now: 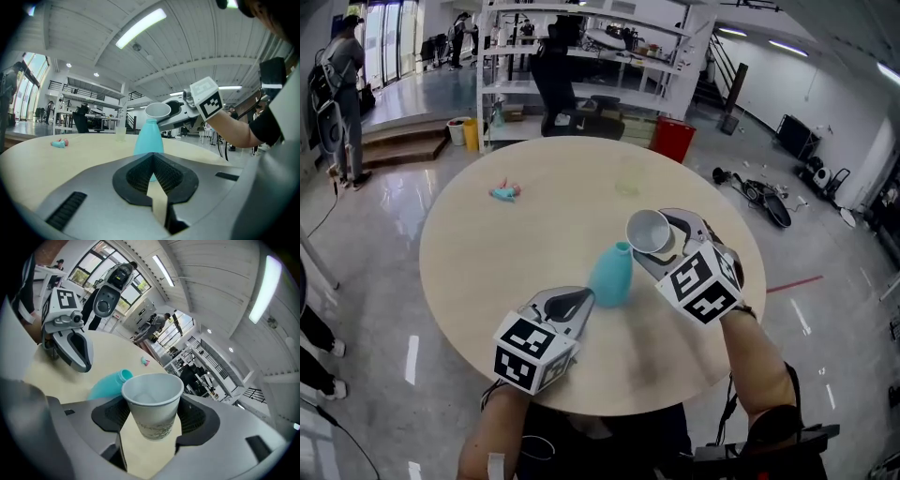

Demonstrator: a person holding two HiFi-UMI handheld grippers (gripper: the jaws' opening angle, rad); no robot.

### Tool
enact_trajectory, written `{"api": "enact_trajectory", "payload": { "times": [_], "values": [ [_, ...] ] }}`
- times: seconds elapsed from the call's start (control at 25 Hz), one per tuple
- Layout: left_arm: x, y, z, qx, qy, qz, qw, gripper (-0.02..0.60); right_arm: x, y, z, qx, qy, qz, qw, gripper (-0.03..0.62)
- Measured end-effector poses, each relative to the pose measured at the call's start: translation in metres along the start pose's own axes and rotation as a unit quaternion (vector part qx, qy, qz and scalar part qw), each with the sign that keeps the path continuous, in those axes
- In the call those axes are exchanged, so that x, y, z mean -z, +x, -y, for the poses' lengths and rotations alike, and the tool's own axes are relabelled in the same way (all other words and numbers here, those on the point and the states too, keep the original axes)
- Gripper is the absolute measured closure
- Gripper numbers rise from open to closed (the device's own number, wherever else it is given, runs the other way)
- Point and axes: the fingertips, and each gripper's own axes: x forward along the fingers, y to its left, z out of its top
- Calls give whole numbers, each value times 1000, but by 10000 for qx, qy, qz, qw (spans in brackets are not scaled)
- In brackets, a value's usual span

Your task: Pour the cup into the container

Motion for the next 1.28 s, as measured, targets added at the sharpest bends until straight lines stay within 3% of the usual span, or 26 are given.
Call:
{"api": "enact_trajectory", "payload": {
  "times": [0.28, 0.52, 0.76, 1.04, 1.28],
  "values": [
    [2, -3, 1, -6, 2, 4, 10000, 580, 25, -9, 1, -79, 852, 177, 9962, 279],
    [-1, -3, -3, -5, -8, 1, 10000, 580, 56, -14, 12, -65, 1827, 358, 9825, 279],
    [0, -2, -7, -3, -20, 3, 10000, 580, 104, -9, 9, -235, 2964, 366, 9541, 279],
    [0, -3, -11, -106, -48, 9, 9999, 580, 143, -5, 11, -315, 3895, 527, 9190, 279],
    [3, -3, -13, -106, -44, -2, 9999, 580, 164, 2, 11, -270, 4142, 536, 9082, 279]
  ]
}}
